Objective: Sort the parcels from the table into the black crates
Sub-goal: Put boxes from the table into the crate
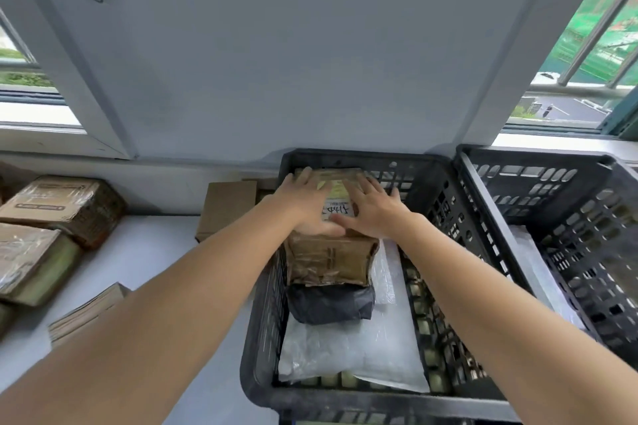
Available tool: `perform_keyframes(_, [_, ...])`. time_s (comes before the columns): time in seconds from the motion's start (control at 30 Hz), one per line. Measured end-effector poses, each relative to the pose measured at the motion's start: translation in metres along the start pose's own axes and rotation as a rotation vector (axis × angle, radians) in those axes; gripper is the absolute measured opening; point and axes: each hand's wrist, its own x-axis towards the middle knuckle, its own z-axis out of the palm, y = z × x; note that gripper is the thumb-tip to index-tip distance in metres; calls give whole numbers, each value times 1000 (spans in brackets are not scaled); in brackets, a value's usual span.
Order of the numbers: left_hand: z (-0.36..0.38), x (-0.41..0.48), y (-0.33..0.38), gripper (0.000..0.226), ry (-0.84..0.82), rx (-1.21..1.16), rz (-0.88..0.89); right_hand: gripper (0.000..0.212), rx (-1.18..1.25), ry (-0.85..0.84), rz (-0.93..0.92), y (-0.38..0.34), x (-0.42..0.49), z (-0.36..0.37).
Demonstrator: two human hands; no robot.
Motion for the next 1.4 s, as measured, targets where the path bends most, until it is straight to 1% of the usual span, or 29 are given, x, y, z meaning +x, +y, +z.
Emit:
perform_keyframes(0.1, [-12,-20,-4,110,90,-20,-52,99,10,49,-14,-2,-9,-20])
perform_keyframes(0.23, [-18,-48,-24,109,115,86,-119,95,-24,97,-65,-14,-23,-39])
perform_keyframes(0.43, [-15,-93,-61,109,146,61,-191,88,-32,133,-77,-60,-40,-63])
perform_keyframes(0.63, [9,-142,-122,106,135,71,-226,85,-83,175,-132,-137,-45,-74])
perform_keyframes(0.83, [50,-192,-203,112,144,55,-199,87,-126,155,-134,-239,-46,-67])
perform_keyframes(0.93, [77,-216,-238,112,162,45,-170,87,-178,158,-114,-289,-47,-51])
perform_keyframes(1.13, [138,-256,-275,112,100,-86,-146,91,-106,65,-58,-363,-57,4])
perform_keyframes(1.27, [166,-257,-282,112,55,-151,-159,92,-57,47,63,-375,-58,28])
perform_keyframes(1.4, [178,-239,-277,113,41,-180,-155,95,-35,40,179,-360,-48,38])
